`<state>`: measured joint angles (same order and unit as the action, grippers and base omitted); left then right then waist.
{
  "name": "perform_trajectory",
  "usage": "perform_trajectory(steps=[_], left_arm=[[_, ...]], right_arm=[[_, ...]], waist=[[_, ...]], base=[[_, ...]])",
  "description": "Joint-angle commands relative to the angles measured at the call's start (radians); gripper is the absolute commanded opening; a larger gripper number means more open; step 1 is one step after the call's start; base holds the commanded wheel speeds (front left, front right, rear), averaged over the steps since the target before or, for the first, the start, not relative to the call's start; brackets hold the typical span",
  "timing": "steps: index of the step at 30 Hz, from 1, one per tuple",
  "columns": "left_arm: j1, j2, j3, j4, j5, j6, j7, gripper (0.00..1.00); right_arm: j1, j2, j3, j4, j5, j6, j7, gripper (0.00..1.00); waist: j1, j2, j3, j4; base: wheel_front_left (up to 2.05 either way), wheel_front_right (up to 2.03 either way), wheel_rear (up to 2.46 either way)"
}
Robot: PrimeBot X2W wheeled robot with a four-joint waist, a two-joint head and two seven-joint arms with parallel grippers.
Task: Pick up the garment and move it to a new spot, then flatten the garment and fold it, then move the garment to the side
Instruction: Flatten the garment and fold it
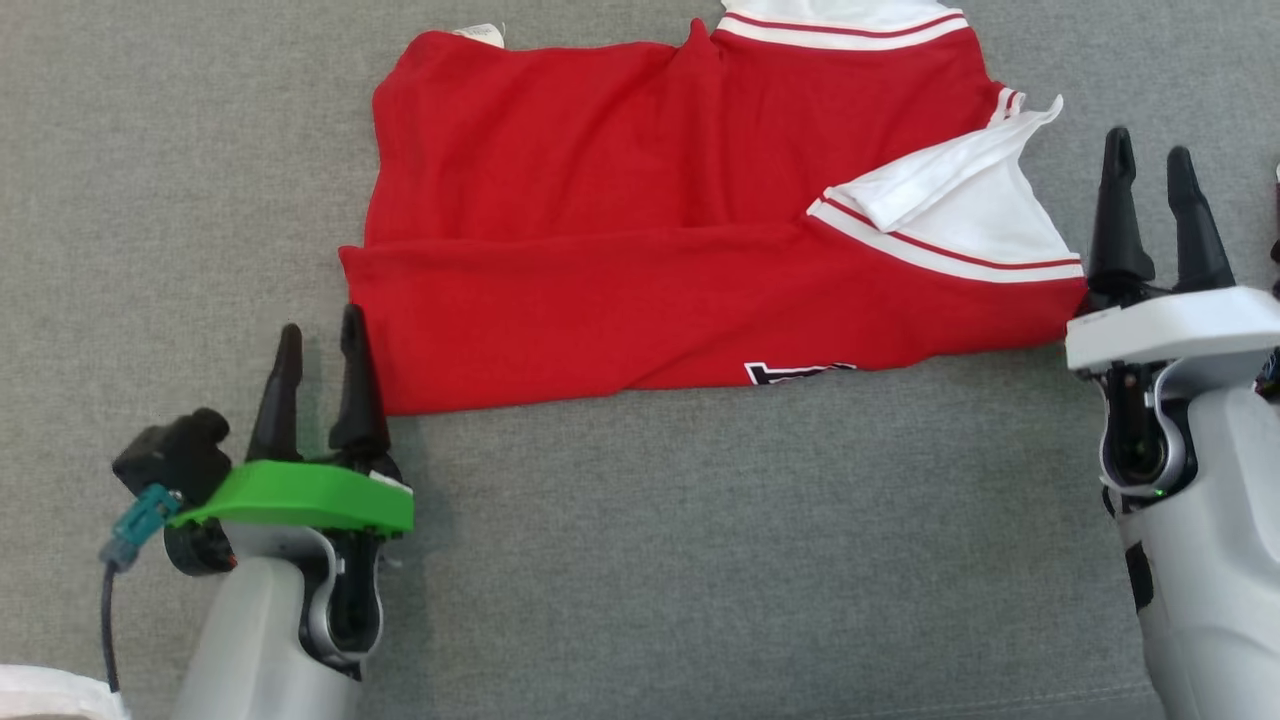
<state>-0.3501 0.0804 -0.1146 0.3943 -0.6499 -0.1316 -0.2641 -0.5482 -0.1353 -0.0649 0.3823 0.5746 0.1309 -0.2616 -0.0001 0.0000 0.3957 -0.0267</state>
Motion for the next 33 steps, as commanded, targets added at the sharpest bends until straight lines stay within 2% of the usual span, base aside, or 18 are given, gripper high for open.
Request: perform_trajectory(steps=[1,10,18,19,20,21,22,23,27,33], left_arm=[[0.019,-0.002,-0.009,0.007,0.015,0.002,0.000,1.00],[0.037,0.003,-0.018,0.094,0.028,0.002,0.001,1.00],[0.005,0.020,-0.052,0.228,0.048,0.002,0.009,1.00],[0.008,0.015,-0.066,0.250,0.025,0.002,0.010,1.00],[0.010,0.010,-0.084,0.271,0.009,0.002,0.012,1.00],[0.008,0.011,-0.104,0.281,0.001,0.002,0.012,0.74],[0.008,0.011,-0.125,0.295,-0.019,0.002,0.013,0.14],[0.009,0.008,-0.145,0.304,-0.035,0.002,0.015,0.00],[0.003,0.024,-0.207,0.296,-0.091,-0.002,0.016,0.00],[0.000,0.050,-0.200,0.220,-0.152,-0.001,0.003,0.00]], right_arm=[[0.039,0.004,-0.015,-0.003,-0.045,-0.001,-0.004,1.00],[0.149,0.033,-0.055,0.037,-0.312,-0.001,-0.005,1.00],[0.121,0.059,-0.080,0.170,-0.449,-0.001,-0.002,1.00],[0.117,0.063,-0.085,0.187,-0.452,-0.001,-0.002,0.57],[0.112,0.067,-0.090,0.204,-0.456,-0.001,-0.002,0.01],[0.109,0.069,-0.095,0.215,-0.452,-0.001,-0.001,0.00],[0.104,0.071,-0.103,0.226,-0.442,-0.001,-0.001,0.00],[0.101,0.073,-0.105,0.231,-0.436,-0.001,-0.001,0.00],[0.097,0.074,-0.117,0.213,-0.415,-0.001,-0.002,0.00],[0.114,0.073,-0.139,0.154,-0.374,-0.001,-0.003,0.00]], waist=[[0.0001,0.0000,-0.006,-0.003],[0.0001,0.0000,-0.001,-0.011],[0.0001,0.0000,0.012,-0.011],[0.0001,0.0000,0.012,-0.010],[0.0001,0.0000,0.011,-0.009],[0.0001,0.0000,0.010,-0.008],[0.0001,0.0000,0.008,-0.006],[0.0001,0.0000,0.006,-0.005],[0.0001,0.0000,-0.014,0.001],[0.0001,0.0000,-0.079,0.010]], base=[[0.00,0.00,0.00],[0.00,0.00,0.00],[0.00,0.00,0.00],[0.00,0.00,0.00],[0.00,0.00,0.00],[0.00,0.00,0.00],[0.00,0.00,0.00],[0.00,0.00,0.00],[0.00,0.00,0.00],[0.00,0.00,0.00]])
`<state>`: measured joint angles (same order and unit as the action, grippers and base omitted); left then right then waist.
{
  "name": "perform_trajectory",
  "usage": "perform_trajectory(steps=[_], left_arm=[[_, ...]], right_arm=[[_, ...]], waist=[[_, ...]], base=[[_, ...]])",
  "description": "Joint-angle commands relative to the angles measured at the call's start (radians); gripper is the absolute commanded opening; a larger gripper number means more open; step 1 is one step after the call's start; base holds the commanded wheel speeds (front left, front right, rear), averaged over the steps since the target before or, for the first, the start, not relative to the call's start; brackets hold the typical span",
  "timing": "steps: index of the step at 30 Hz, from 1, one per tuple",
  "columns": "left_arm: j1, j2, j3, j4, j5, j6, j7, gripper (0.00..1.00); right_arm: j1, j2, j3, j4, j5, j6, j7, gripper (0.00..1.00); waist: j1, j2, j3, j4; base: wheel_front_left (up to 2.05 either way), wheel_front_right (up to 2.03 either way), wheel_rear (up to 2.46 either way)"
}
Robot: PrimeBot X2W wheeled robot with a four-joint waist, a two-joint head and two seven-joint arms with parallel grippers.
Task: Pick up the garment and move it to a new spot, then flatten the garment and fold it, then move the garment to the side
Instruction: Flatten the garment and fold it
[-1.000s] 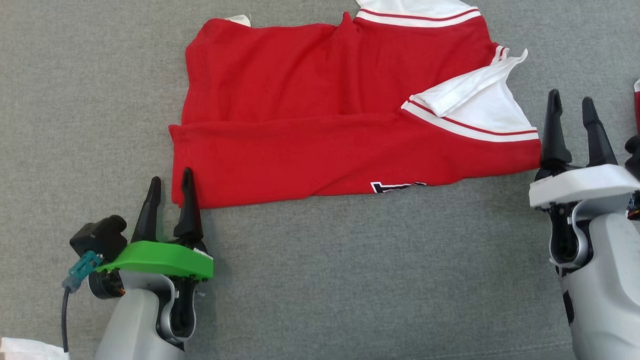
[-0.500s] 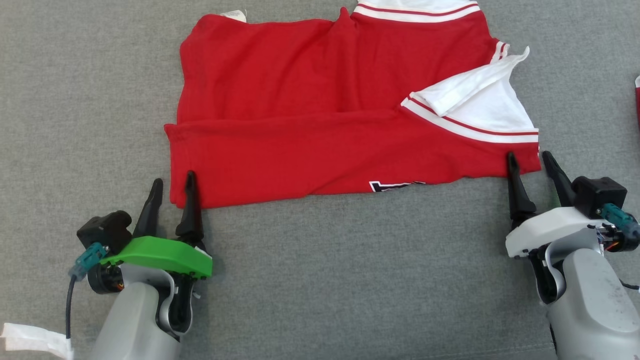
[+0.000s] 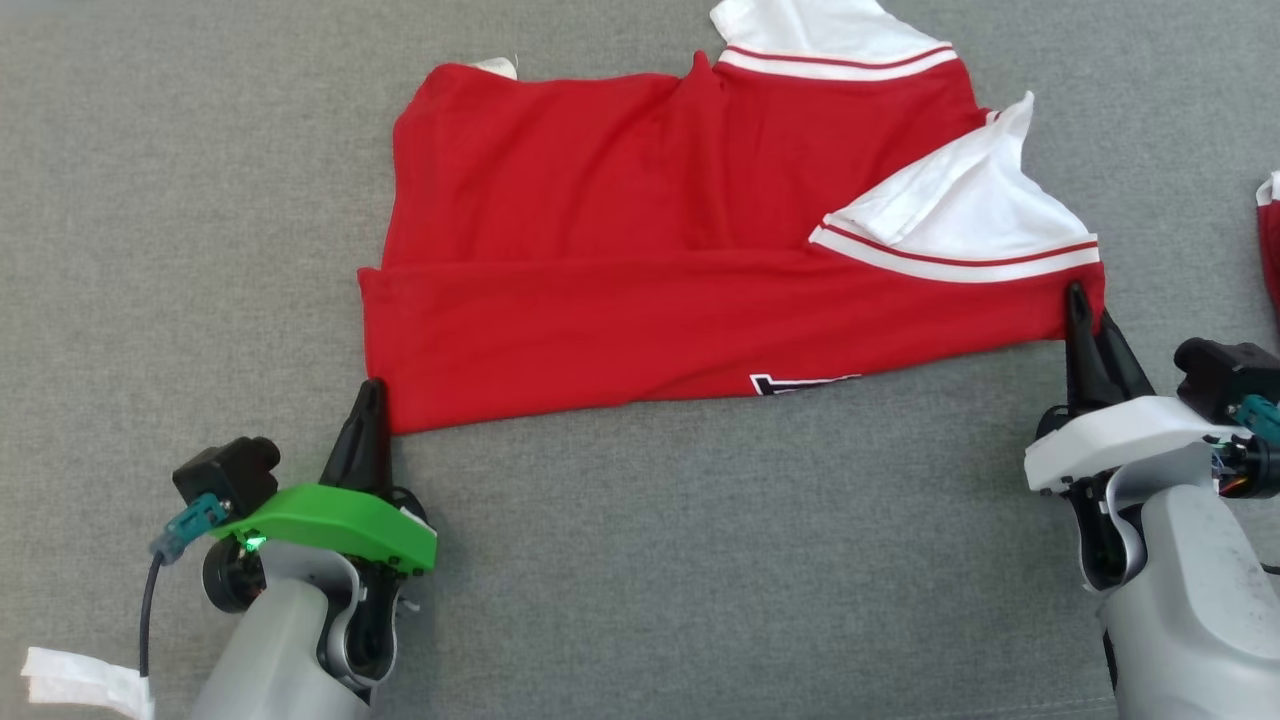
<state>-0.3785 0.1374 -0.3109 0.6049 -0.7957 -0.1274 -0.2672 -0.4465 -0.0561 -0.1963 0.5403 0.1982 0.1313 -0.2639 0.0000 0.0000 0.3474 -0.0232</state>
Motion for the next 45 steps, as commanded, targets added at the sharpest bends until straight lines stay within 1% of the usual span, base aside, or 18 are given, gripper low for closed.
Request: perform_trajectory(steps=[1,6,14,17,19,20,21,22,24,28,32,34,35,37,40,45], left_arm=[[0.034,-0.005,0.000,-0.005,-0.009,-0.006,0.004,0.00],[0.077,0.004,-0.016,-0.038,-0.013,-0.004,0.004,0.00],[0.226,0.004,-0.027,-0.049,0.001,-0.004,0.004,0.00],[0.285,-0.006,-0.030,-0.045,0.011,-0.004,0.004,0.00],[0.311,-0.010,-0.011,-0.049,0.024,-0.004,0.004,0.00],[0.322,-0.017,-0.001,-0.055,0.032,-0.004,0.003,0.00],[0.328,-0.023,0.004,-0.056,0.036,-0.004,0.004,0.46],[0.327,-0.028,0.009,-0.065,0.047,-0.004,0.003,1.00],[0.308,-0.037,0.050,-0.074,0.041,-0.004,0.004,1.00],[0.225,-0.046,0.114,-0.111,0.091,-0.004,0.004,1.00],[0.121,-0.021,0.136,-0.102,0.130,-0.004,0.003,1.00],[0.043,-0.014,0.138,-0.069,0.137,-0.004,0.004,1.00],[0.012,-0.008,0.136,-0.055,0.139,-0.004,0.004,1.00],[-0.057,0.012,0.103,-0.014,0.157,-0.004,0.004,1.00],[-0.165,0.033,0.048,0.052,0.149,-0.004,0.006,1.00],[-0.296,0.057,-0.020,0.136,0.146,-0.004,0.005,1.00]], right_arm=[[0.023,-0.008,-0.011,-0.014,0.010,-0.002,0.000,0.00],[0.084,-0.016,-0.004,-0.035,0.040,-0.001,-0.001,0.00],[0.234,-0.016,-0.002,-0.024,0.092,-0.001,-0.001,0.00],[0.295,-0.017,0.011,-0.012,0.097,-0.001,-0.001,0.00],[0.319,-0.017,0.009,-0.011,0.105,-0.001,-0.001,0.00],[0.327,-0.020,0.006,-0.016,0.100,-0.001,-0.001,0.23],[0.331,-0.022,0.008,-0.020,0.094,-0.001,-0.001,0.78],[0.332,-0.021,0.009,-0.024,0.093,-0.001,-0.001,1.00],[0.313,-0.023,0.008,-0.039,0.090,-0.001,-0.001,1.00],[0.257,-0.036,0.015,-0.069,0.064,-0.001,-0.001,1.00],[0.175,-0.041,0.027,-0.081,0.038,-0.001,-0.001,1.00],[0.118,-0.043,0.041,-0.077,0.022,-0.001,-0.001,1.00],[0.097,-0.043,0.045,-0.072,0.016,-0.001,-0.001,1.00],[0.045,-0.037,0.047,-0.053,0.021,-0.001,-0.001,1.00],[-0.038,-0.038,0.083,-0.024,-0.008,-0.001,-0.001,1.00],[-0.142,-0.043,0.105,0.007,-0.038,-0.001,-0.001,1.00]], waist=[[0.0000,0.0000,-0.047,0.008],[0.0000,0.0000,-0.121,0.013],[0.0000,0.0000,-0.228,0.020],[0.0000,0.0000,-0.244,0.026],[0.0000,0.0000,-0.243,0.028],[0.0000,0.0000,-0.239,0.029],[0.0000,0.0000,-0.233,0.029],[0.0000,0.0000,-0.224,0.029],[0.0000,0.0000,-0.200,0.028],[0.0000,0.0000,-0.141,0.024],[0.0000,0.0000,-0.084,0.013],[0.0000,0.0000,-0.049,0.007],[0.0000,0.0000,-0.037,0.004],[0.0000,0.0000,-0.010,-0.003],[0.0000,0.0000,0.029,-0.011],[0.0000,0.0000,0.083,-0.018]], base=[[0.00,0.00,0.00],[0.00,0.00,0.00],[0.00,0.00,0.00],[0.00,0.00,0.00],[0.00,0.00,0.00],[0.00,0.00,0.00],[0.00,0.00,0.00],[0.00,0.00,0.00],[0.00,0.00,0.00],[0.00,0.00,0.00],[0.00,0.00,0.00],[0.00,0.00,0.00],[0.00,0.00,0.00],[0.00,0.00,0.00],[0.00,0.00,0.00],[0.00,0.00,0.00]])
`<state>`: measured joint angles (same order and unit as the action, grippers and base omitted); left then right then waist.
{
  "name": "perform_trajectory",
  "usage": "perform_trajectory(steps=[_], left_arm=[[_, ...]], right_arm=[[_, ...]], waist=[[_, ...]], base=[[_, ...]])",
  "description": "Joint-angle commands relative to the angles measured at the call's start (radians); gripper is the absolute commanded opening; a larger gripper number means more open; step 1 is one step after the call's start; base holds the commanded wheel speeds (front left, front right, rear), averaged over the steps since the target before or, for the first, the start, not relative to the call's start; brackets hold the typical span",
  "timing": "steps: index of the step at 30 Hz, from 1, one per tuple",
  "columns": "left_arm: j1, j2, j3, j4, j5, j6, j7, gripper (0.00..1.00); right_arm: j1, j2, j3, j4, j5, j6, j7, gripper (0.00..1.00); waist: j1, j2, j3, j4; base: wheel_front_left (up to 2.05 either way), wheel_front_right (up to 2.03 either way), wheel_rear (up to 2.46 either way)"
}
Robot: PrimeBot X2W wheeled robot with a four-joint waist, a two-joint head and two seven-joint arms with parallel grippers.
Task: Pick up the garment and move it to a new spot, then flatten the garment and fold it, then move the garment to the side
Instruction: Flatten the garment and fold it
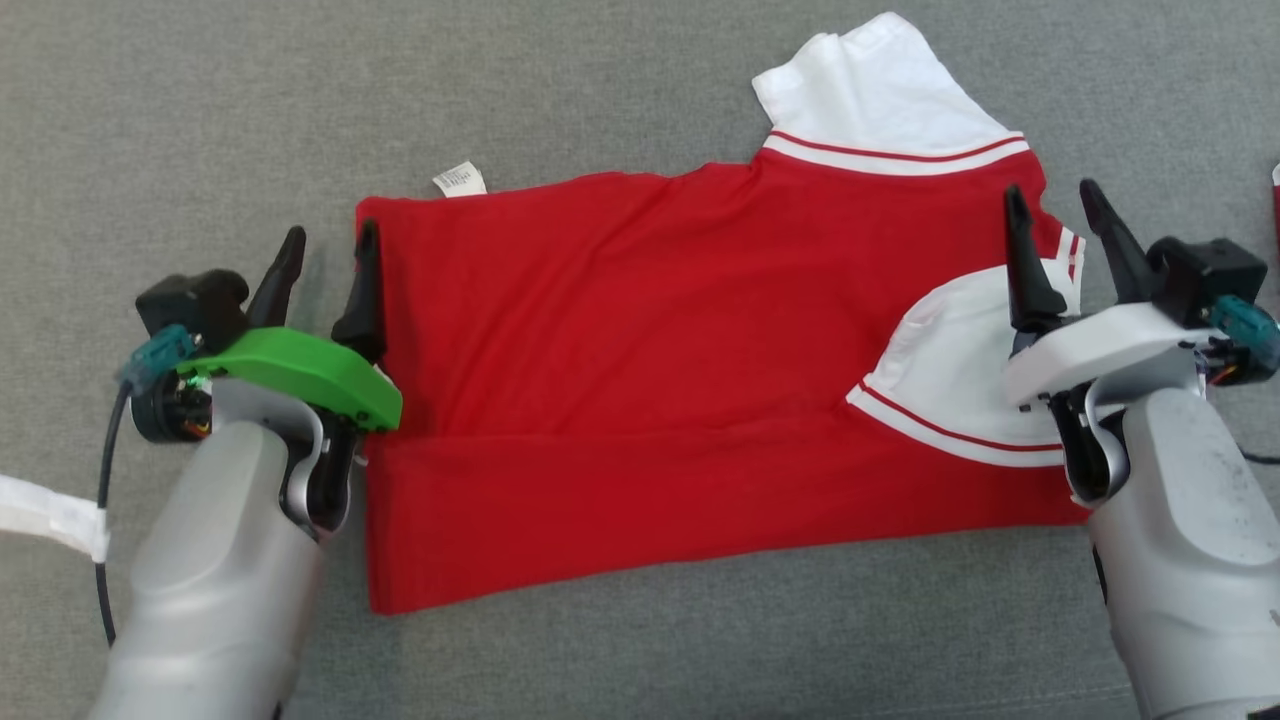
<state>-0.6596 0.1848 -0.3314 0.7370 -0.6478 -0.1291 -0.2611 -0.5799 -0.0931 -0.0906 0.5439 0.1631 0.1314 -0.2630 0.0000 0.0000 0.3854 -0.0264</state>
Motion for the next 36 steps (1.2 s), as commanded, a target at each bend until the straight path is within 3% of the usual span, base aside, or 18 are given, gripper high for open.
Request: perform_trajectory(steps=[1,10,11,12,14,15,21,27,36], left_arm=[[-0.034,0.013,-0.001,0.025,-0.004,-0.002,-0.002,1.00],[-0.151,0.014,-0.085,0.173,-0.025,-0.002,0.024,1.00],[-0.151,0.016,-0.095,0.188,-0.022,-0.002,0.025,0.91],[-0.149,0.014,-0.112,0.203,-0.019,-0.002,0.030,0.73],[-0.149,0.003,-0.144,0.216,-0.019,-0.002,0.032,0.14],[-0.147,0.001,-0.160,0.220,-0.018,-0.003,0.034,0.00],[-0.174,-0.001,-0.195,0.215,-0.017,-0.002,0.013,0.00],[-0.204,-0.005,-0.146,0.143,0.001,0.005,-0.001,0.00],[-0.149,-0.058,-0.072,0.032,0.079,0.004,-0.002,0.00]], right_arm=[[-0.025,-0.008,0.004,0.009,-0.008,-0.002,-0.002,1.00],[-0.176,-0.015,0.045,0.091,-0.047,-0.002,-0.002,1.00],[-0.189,-0.017,0.046,0.099,-0.050,-0.002,-0.002,1.00],[-0.203,-0.022,0.047,0.109,-0.057,-0.002,-0.002,1.00],[-0.226,-0.030,0.042,0.128,-0.064,-0.002,-0.002,1.00],[-0.237,-0.035,0.041,0.137,-0.069,-0.002,-0.002,1.00],[-0.337,-0.072,0.015,0.223,-0.118,-0.002,0.013,1.00],[-0.449,-0.101,-0.014,0.318,-0.173,-0.002,0.090,1.00],[-0.567,-0.124,-0.033,0.462,-0.227,-0.002,0.192,1.00]], waist=[[0.0000,0.0000,0.054,-0.016],[0.0000,0.0000,0.115,-0.021],[0.0000,0.0000,0.118,-0.019],[0.0000,0.0000,0.121,-0.016],[0.0000,0.0000,0.124,-0.004],[0.0000,0.0000,0.125,0.000],[0.0000,0.0000,0.132,0.046],[0.0000,0.0000,0.153,0.102],[0.0000,0.0000,0.181,0.175]], base=[[0.00,0.00,0.00],[0.00,0.00,0.00],[0.00,0.00,0.00],[0.00,0.00,0.00],[0.00,0.00,0.00],[0.00,0.00,0.00],[0.00,0.00,0.00],[0.00,0.00,0.00],[0.00,0.00,0.00]])
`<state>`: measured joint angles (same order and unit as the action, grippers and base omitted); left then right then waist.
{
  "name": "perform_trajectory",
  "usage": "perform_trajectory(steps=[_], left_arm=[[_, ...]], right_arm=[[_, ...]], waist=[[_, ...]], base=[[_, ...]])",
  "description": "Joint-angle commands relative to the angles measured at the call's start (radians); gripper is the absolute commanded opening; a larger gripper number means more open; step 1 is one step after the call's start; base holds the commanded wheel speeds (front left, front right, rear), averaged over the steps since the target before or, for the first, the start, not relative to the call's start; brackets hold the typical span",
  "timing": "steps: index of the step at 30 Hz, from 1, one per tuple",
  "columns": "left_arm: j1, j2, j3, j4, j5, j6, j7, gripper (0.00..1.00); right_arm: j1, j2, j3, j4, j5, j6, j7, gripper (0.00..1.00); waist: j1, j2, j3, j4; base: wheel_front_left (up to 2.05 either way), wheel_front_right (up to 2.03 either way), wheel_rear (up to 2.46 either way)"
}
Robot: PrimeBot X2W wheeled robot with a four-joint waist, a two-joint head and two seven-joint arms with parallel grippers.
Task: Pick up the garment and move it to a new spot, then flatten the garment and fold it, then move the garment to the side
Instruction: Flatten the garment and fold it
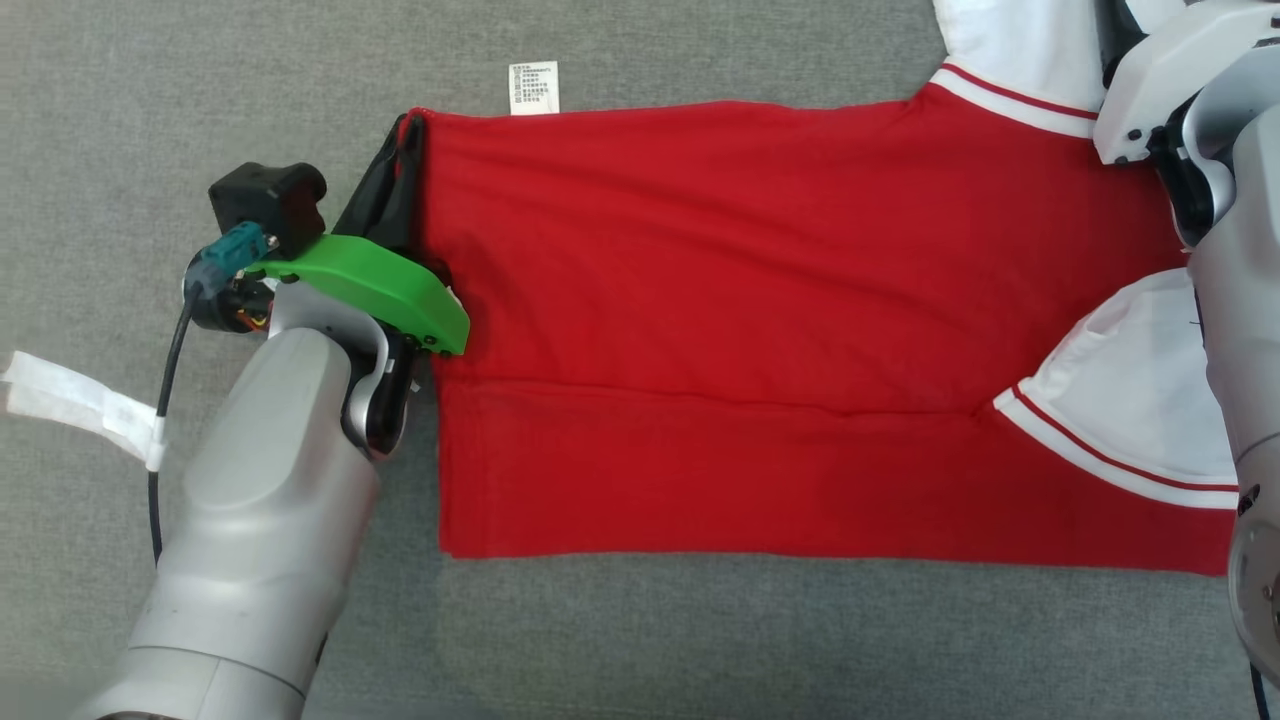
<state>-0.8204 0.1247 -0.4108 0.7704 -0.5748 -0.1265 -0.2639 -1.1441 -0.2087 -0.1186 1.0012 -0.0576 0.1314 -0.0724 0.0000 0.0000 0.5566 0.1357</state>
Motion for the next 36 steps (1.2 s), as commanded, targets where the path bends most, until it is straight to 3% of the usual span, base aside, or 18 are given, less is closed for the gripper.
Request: perform_trajectory(steps=[1,3,4,6,7,14,19,26,36], left_arm=[[0.016,0.000,0.012,-0.003,0.009,0.001,0.000,0.00],[0.021,-0.003,0.024,-0.007,0.017,0.000,0.000,0.00],[0.023,-0.004,0.029,-0.008,0.022,0.000,0.000,0.00],[0.028,-0.007,0.040,-0.009,0.032,-0.001,0.000,0.00],[0.030,-0.008,0.047,-0.011,0.036,-0.001,0.000,0.00],[0.054,-0.001,0.122,-0.064,0.075,-0.003,0.000,0.00],[0.093,-0.002,0.179,-0.108,0.118,-0.003,0.000,0.00],[0.190,-0.018,0.256,-0.182,0.193,-0.004,0.000,0.00],[0.386,-0.047,0.312,-0.241,0.256,-0.005,0.000,0.00]], right_arm=[[-0.011,-0.007,-0.011,0.019,-0.015,-0.002,0.011,1.00],[-0.017,0.006,-0.007,0.046,-0.028,-0.002,0.024,1.00],[-0.017,0.010,-0.008,0.056,-0.030,-0.002,0.026,0.79],[-0.024,0.016,-0.013,0.071,-0.032,-0.002,0.016,0.12],[-0.029,0.017,-0.017,0.075,-0.034,-0.002,0.004,0.00],[-0.055,0.019,-0.055,0.018,-0.061,-0.002,-0.165,0.00],[-0.019,0.048,-0.090,-0.076,-0.038,-0.002,-0.192,0.00],[0.143,0.075,-0.084,-0.275,0.063,-0.002,-0.193,0.00],[0.468,0.075,-0.031,-0.407,0.225,-0.002,-0.194,0.00]], waist=[[0.0000,0.0000,0.011,0.016],[0.0000,0.0000,0.012,0.020],[0.0000,0.0000,0.012,0.021],[0.0000,0.0000,0.013,0.020],[0.0000,0.0000,0.013,0.019],[0.0000,0.0000,-0.011,0.001],[0.0000,0.0000,-0.047,-0.022],[0.0000,0.0000,-0.123,-0.052],[0.0000,0.0000,-0.236,-0.089]], base=[[0.00,0.00,0.00],[0.00,0.00,0.00],[0.00,0.00,0.00],[0.00,0.00,0.00],[0.00,0.00,0.00],[0.00,0.00,0.00],[0.00,0.00,0.00],[0.00,0.00,0.00],[0.00,0.00,0.00]])
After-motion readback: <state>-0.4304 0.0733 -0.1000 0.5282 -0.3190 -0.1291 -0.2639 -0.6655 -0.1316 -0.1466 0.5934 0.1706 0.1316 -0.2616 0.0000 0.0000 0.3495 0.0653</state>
